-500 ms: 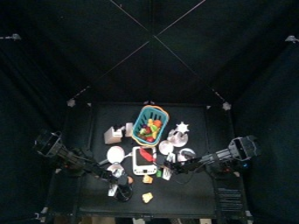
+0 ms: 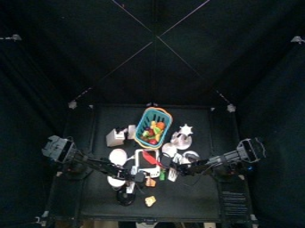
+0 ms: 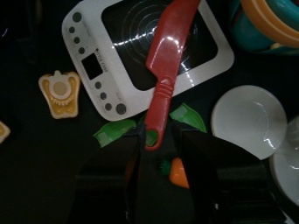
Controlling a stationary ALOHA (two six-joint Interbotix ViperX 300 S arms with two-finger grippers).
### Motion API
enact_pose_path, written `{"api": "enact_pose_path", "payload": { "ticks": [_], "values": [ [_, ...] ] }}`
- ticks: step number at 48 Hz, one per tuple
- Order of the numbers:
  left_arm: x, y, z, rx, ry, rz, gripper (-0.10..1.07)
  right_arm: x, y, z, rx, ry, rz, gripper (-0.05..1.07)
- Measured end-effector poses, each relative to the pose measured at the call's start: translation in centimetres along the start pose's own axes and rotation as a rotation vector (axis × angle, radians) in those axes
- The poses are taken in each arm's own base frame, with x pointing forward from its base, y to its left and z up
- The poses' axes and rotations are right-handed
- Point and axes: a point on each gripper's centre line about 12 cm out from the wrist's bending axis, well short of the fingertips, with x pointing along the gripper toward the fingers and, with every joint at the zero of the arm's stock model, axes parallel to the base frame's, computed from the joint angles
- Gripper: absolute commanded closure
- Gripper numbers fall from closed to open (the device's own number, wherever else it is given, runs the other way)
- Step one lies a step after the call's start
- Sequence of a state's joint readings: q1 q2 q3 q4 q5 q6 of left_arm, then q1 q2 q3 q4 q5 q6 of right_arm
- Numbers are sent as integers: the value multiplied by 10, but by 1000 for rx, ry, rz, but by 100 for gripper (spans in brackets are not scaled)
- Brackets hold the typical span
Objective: Grab squash half
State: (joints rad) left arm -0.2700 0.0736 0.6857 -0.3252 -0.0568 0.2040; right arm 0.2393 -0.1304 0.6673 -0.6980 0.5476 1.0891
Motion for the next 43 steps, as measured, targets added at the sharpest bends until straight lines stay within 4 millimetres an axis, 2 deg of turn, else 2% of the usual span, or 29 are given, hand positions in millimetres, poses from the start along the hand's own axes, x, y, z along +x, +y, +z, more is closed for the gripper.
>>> {"api": "enact_pose_path", "payload": {
  "ticks": [6,14,30,43],
  "values": [
    [11,13,5,31,26,18,10,2,-2,-6,11,21,-4,32],
    [20,15,11,68,48,17,4,1,-5,-17,45,55,-2,32],
    [45,14,3,113,158,2,4,1,-11,-29,48,75,-6,32],
    [56,14,0,117,190,-2,4,1,-10,-30,48,71,8,32]
  ]
}}
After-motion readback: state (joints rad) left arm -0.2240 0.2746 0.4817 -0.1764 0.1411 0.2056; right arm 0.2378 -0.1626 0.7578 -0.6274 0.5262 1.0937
